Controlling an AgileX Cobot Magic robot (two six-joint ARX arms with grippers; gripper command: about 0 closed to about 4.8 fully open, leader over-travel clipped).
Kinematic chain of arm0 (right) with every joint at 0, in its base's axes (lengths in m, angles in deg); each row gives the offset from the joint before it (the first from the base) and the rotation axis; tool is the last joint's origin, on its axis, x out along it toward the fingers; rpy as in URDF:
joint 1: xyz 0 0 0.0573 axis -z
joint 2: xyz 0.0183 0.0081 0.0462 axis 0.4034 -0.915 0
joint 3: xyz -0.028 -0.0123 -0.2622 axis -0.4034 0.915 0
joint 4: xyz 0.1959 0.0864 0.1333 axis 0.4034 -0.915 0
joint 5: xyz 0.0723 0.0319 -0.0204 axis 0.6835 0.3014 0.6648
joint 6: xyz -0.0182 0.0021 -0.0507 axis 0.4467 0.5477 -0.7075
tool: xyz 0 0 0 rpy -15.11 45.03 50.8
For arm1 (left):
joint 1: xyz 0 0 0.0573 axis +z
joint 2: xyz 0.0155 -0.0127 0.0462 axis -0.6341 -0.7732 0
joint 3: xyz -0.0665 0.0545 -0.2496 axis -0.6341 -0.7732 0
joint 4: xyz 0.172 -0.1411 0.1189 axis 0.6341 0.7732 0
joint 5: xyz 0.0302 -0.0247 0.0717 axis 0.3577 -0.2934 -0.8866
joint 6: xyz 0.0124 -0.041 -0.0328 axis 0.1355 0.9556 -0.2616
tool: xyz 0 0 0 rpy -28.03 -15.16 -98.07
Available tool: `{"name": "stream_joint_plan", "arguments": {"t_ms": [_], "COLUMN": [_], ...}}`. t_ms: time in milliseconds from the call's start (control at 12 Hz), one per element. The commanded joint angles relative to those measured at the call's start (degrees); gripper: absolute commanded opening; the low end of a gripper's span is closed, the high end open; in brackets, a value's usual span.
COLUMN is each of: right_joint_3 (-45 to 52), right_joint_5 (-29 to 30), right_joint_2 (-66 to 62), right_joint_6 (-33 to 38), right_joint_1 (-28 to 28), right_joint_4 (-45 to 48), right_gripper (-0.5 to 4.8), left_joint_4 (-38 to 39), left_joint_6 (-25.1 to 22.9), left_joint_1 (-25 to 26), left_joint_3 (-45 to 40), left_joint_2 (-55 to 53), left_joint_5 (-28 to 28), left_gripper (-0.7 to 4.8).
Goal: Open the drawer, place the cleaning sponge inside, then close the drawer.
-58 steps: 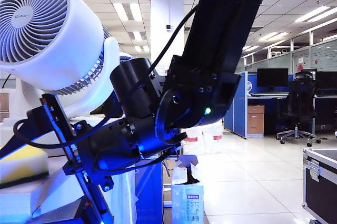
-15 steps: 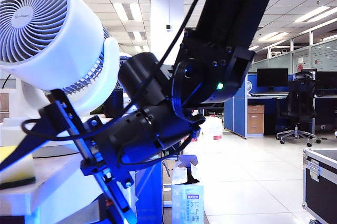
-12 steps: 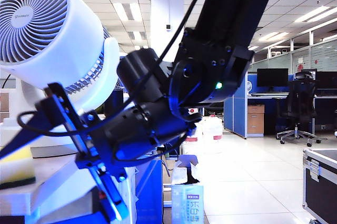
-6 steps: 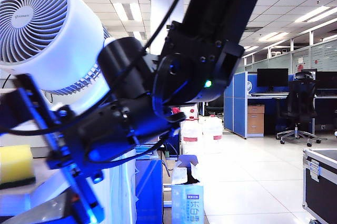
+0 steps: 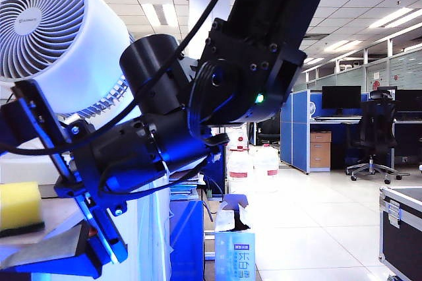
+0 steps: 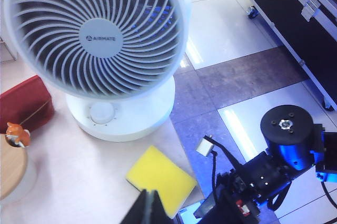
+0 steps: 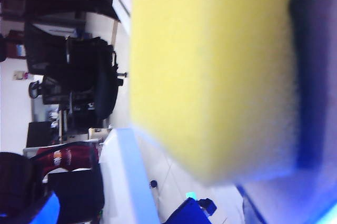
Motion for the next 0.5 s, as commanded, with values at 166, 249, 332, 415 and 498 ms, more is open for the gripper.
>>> {"name": "stream_joint_plan", "arguments": {"t_ms": [166, 249, 332, 415, 498], "right_joint_3": [-0.15, -0.15, -0.15, -0.55, -1.55], "right_joint_5": [-2.6, -2.58, -2.49, 0.92, 2.89], "right_joint_2": [0.22, 0.17, 0.17, 0.15, 0.15], "right_joint_6": [-0.46, -0.37, 0.61, 2.91, 3.98], "right_joint_1": [-0.2, -0.22, -0.26, -0.39, -1.33], "right_joint_4": [-2.58, -2.86, -3.69, -5.35, -5.46], "right_gripper": [4.79, 4.79, 4.79, 4.79, 4.79], "left_joint_4": [-0.35, -0.35, -0.35, -0.39, -0.42], "left_joint_6": [-0.46, -0.46, -0.46, -0.46, -0.46], "left_joint_1": [0.02, 0.02, 0.02, 0.02, 0.02], "left_joint_3": [0.17, 0.17, 0.17, 0.17, 0.17], "left_joint_2": [0.02, 0.0, 0.0, 0.0, 0.0], "left_joint_5": [0.17, 0.17, 0.17, 0.17, 0.17], "left_gripper": [-0.05, -0.05, -0.05, -0.05, -0.05]}}
